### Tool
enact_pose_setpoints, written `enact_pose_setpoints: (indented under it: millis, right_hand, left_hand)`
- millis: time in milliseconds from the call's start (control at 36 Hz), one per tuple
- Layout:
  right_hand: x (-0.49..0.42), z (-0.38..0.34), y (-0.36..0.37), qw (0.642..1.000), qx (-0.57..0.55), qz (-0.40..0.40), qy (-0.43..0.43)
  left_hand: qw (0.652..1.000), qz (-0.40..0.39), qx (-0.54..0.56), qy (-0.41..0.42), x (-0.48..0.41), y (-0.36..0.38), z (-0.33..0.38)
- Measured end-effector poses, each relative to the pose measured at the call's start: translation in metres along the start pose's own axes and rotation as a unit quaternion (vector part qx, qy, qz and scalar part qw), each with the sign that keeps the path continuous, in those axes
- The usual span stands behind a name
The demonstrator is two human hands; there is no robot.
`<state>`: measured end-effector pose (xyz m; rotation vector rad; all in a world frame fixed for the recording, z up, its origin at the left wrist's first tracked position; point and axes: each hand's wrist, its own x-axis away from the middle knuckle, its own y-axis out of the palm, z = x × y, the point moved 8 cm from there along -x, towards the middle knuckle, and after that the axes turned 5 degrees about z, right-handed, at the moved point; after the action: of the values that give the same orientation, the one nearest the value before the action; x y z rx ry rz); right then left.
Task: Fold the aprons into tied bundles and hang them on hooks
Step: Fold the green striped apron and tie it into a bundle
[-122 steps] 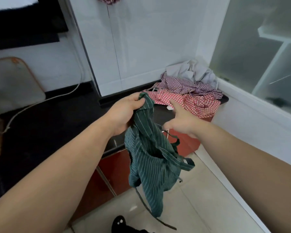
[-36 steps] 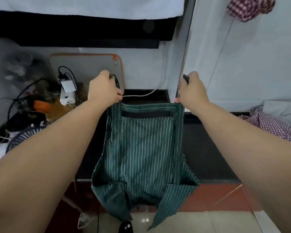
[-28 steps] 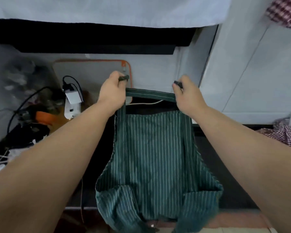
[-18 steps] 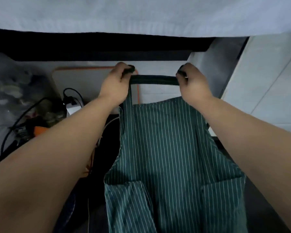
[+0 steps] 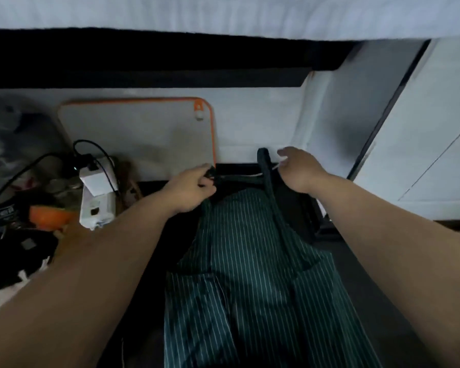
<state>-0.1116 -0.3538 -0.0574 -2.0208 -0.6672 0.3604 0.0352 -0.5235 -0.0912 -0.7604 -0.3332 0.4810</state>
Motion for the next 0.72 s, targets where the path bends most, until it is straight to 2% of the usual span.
enact_pose_setpoints:
  millis: [167,250,333,528,722]
  right_hand:
    - [0.034,0.041,0.051,0.998,-0.011,-0.056,0.032]
    - [0.054,0.062,0.075,0.994,-0.025,-0.09,0.059]
    - [0.078,0.085,0.101,0.989,0.003,-0.122,0.078]
    - [0.141,0.139,0.15,0.953,0.084,-0.24,0.165]
    - [0.167,0.176,0.161,0.946,0.105,-0.211,0.222]
  left_hand:
    - [0.992,-0.084,-0.046,-0.086,0.048,0.046,-0.03]
    - [0.987,-0.079,-0.046,-0.132,0.071,0.061,-0.045]
    - [0.981,-0.083,-0.047,-0.167,0.095,0.088,-0.067]
    - [0.944,-0.18,-0.1,-0.257,0.148,0.166,-0.102]
    - [0.927,-0.112,-0.19,-0.305,0.169,0.185,-0.111]
